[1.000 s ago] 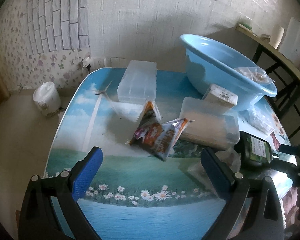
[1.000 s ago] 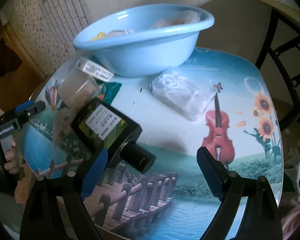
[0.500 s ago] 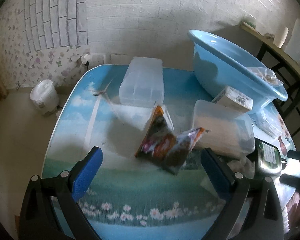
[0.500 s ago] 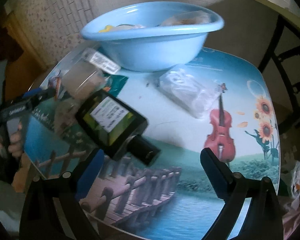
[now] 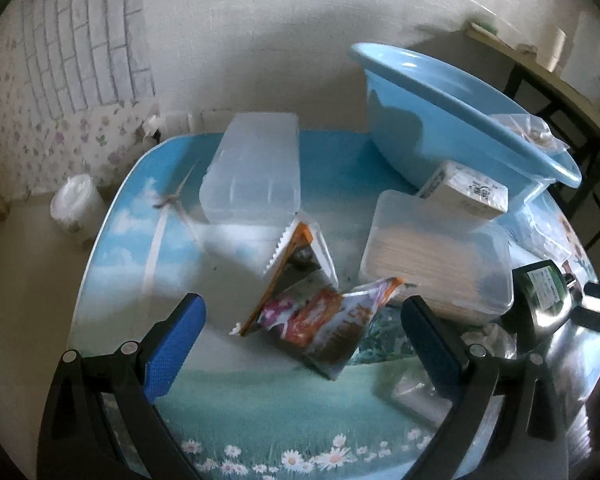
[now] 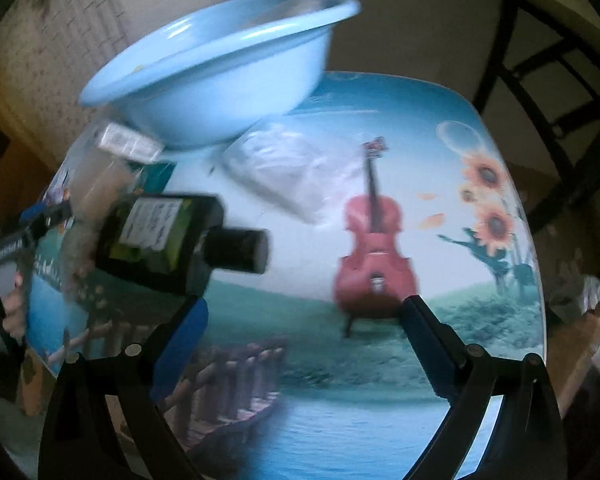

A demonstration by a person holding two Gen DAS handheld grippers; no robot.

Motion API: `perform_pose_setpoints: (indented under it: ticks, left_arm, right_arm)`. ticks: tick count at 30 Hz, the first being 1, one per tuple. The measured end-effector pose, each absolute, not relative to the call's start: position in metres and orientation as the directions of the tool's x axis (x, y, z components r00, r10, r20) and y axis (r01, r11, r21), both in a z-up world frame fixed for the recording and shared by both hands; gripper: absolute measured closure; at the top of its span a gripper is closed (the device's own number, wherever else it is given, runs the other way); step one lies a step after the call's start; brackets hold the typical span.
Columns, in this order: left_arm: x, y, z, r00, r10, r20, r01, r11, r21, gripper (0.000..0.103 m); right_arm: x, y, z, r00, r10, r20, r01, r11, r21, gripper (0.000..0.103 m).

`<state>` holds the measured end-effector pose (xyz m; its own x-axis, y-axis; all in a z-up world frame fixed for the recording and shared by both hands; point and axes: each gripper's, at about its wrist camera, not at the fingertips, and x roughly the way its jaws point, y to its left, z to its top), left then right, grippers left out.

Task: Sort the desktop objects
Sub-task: 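Grasp the snack bag with the left tool while the right tool grasps the dark green bottle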

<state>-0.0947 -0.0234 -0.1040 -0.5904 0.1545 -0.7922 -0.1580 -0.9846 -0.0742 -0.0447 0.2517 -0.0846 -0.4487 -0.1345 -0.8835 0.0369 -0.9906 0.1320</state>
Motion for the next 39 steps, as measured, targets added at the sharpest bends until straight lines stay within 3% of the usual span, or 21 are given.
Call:
perform_pose_setpoints:
  ticks: [5,8,10,13,15,25,39]
  left_arm:
    - [-0.099,-0.022,-0.105,-0.579,0.180,-0.796,-0.167,-0.981,-0.100,0.019]
    - [-0.099,-0.017,-0.104,-0.573,0.186,-0.798,-0.194,-0.977,-0.088,0.032]
    - [-0.099,-0.015,-0.104,-0.577,0.183,-0.796,-0.211,-0.975,-0.071,0.049]
    - [-0.099,-0.019,-0.103,-0.582,0.184,-0.792,-0.207,-0.976,-0.074,0.058]
    - [-0.096,-0.024,-0.102,-0.581,0.191,-0.791,-0.194,-0.977,-0.093,0.059]
    - [-0.074,-0.049,-0.102,-0.592,0.169,-0.788,-0.152,-0.984,-0.096,0.061]
    - [-0.070,-0.058,-0.103,-0.607,0.188,-0.772,-0.150,-0.981,-0.121,0.061]
  right_arm:
    - [-0.049,0.225,-0.072,-0.483,-0.221,-0.847,0.125,-0.975,0.183,0.007]
    - [-0.050,0.202,-0.068,-0.486,-0.211,-0.848,0.156,-0.976,0.153,0.007]
    - [-0.047,0.193,-0.065,-0.493,-0.200,-0.847,0.170,-0.977,0.131,0.007]
    - [-0.044,0.184,-0.068,-0.491,-0.178,-0.853,0.158,-0.981,0.114,0.006]
    - [-0.046,0.185,-0.069,-0.485,-0.170,-0.858,0.130,-0.984,0.121,0.001]
    - [-0.058,0.162,-0.063,-0.475,-0.161,-0.865,0.057,-0.987,0.153,0.001]
    - [-0.074,0.142,-0.091,-0.432,-0.061,-0.900,-0.028,-0.996,0.081,0.001]
